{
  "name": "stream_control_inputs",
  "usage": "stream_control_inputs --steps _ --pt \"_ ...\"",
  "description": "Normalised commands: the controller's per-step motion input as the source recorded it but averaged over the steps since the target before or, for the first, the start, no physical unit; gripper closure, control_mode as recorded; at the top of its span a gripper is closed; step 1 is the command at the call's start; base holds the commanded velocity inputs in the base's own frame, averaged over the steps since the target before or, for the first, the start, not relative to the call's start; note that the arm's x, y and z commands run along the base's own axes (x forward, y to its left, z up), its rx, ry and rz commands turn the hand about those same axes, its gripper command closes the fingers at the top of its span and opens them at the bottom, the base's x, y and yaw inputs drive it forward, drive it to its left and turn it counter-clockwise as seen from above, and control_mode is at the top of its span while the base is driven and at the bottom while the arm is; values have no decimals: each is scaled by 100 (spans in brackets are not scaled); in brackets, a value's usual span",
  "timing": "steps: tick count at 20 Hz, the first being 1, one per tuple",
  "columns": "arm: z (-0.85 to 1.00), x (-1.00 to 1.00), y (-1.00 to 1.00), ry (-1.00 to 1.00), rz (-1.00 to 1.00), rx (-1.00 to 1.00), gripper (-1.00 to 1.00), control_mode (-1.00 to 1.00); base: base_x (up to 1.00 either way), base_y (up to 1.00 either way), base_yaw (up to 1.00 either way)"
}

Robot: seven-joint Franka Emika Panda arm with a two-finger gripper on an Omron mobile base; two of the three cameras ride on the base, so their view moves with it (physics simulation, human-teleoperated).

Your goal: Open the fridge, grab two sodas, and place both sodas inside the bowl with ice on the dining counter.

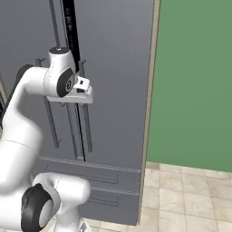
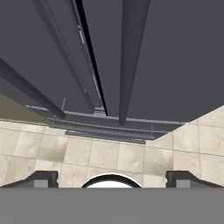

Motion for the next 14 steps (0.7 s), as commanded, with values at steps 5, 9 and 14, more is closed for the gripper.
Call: stream_control_inputs --steps 5,9,14 --pt "0 0 0 0 0 0 -100 100 -22 29 0" --pt "0 0 0 0 0 0 -100 100 -20 32 0" --pt "0 0 0 0 0 0 -100 100 -32 25 0"
